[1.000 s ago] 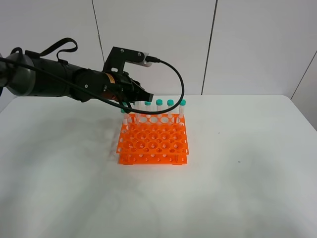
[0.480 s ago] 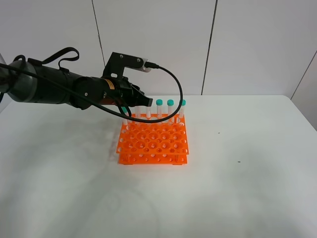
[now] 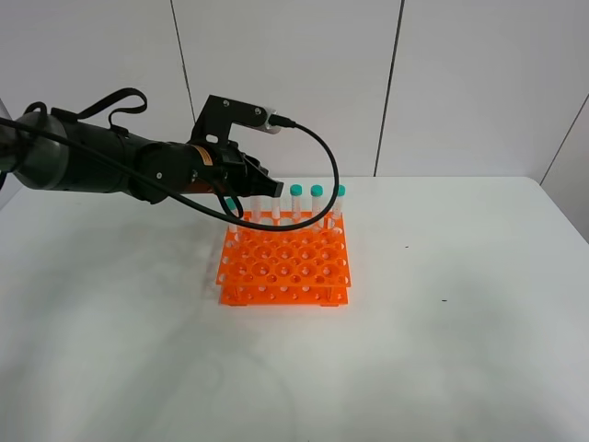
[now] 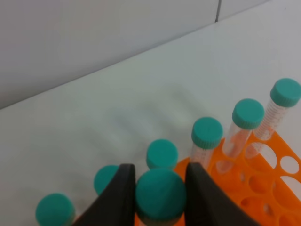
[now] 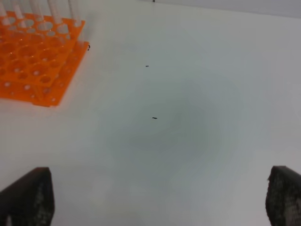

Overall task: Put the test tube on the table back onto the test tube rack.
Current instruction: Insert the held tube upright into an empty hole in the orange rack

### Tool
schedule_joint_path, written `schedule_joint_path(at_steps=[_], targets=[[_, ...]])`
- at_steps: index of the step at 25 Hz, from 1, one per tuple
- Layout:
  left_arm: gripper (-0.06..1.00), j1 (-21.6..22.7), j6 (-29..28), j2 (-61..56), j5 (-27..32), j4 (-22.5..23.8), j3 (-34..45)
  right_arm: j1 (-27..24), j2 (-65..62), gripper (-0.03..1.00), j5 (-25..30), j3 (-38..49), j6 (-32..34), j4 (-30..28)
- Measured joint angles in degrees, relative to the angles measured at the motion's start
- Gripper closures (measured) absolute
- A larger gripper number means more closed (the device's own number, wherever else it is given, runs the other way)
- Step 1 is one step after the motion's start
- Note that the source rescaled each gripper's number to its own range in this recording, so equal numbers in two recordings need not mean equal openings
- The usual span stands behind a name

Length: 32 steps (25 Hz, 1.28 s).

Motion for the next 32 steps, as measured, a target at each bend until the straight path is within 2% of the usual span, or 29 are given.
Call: schedule_joint_path(at_steps=[13, 32], targets=[[0.94, 0.25, 0.0, 0.0, -3.93, 0.07, 2.71, 0.0, 0.0, -0.03, 0.0, 0.0, 0.0, 0.0], [0.94, 0.25, 0.0, 3.58, -5.61, 0.13, 2.71, 0.0, 0.0, -0.03, 0.0, 0.0, 0.05, 0.0]])
